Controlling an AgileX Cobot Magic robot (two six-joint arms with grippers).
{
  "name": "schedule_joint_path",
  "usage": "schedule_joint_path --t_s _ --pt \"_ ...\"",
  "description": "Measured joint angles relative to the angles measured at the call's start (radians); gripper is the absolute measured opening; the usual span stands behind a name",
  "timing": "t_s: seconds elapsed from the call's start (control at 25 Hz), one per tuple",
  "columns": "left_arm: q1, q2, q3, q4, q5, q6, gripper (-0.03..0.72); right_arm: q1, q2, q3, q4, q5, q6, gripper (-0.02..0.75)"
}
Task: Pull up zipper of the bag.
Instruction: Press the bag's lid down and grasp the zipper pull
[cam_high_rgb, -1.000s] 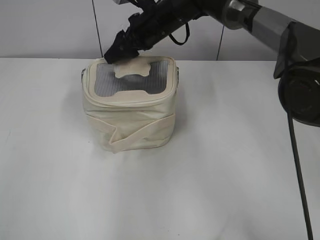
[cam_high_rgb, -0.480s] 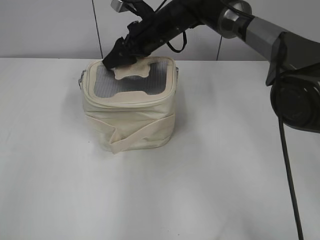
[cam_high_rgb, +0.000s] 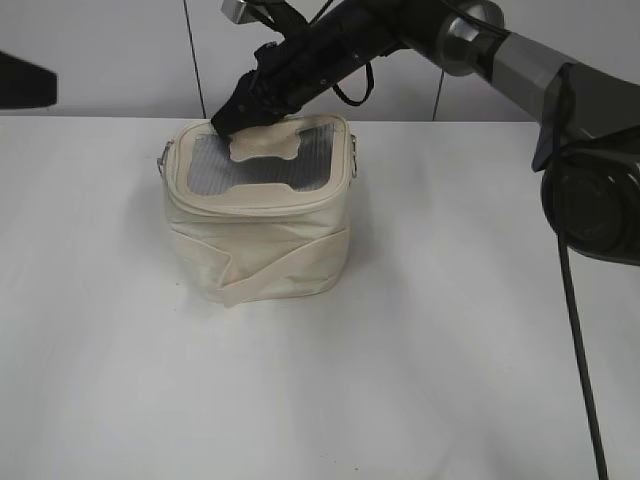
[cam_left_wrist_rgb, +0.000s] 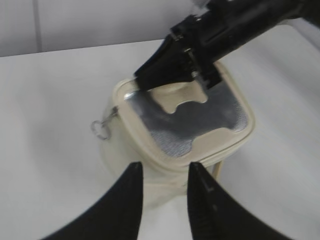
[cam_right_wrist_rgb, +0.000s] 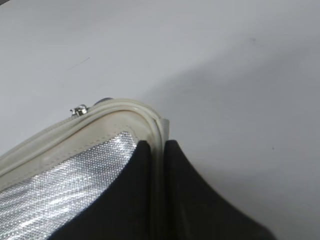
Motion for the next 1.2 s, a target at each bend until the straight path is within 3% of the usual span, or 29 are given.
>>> schedule_joint_path --t_s 0.16,0.28,0.4,0.52,0.8,1.0,1.2 --pt "0.132 0.265 -0.169 -0.231 0.237 0.266 0.241 0.000 0.000 0.000 0.001 0.001 0.002 0.054" --pt "0.193 0.456 -0.260 -0.233 0.301 0.399 0.260 -0.002 0.000 0.000 0.001 0.003 0.004 0.054" --pt "0.201 0.604 -0.305 -0.196 0.301 0.560 0.321 -0.005 0.000 0.000 0.005 0.005 0.006 0.054" --pt "0.185 0.702 -0.307 -0.181 0.249 0.748 0.372 -0.009 0.000 0.000 0.006 0.005 0.010 0.053" --pt "0.087 0.784 -0.308 -0.208 0.067 1.041 0.388 -0.011 0.000 0.000 0.008 0.007 0.012 0.052" --pt "0.005 0.788 -0.308 -0.233 -0.048 1.131 0.390 -0.011 0.000 0.000 0.008 0.007 0.019 0.052" --pt "-0.030 0.802 -0.310 -0.242 -0.104 1.158 0.393 -0.011 0.000 0.000 0.008 0.007 0.022 0.051"
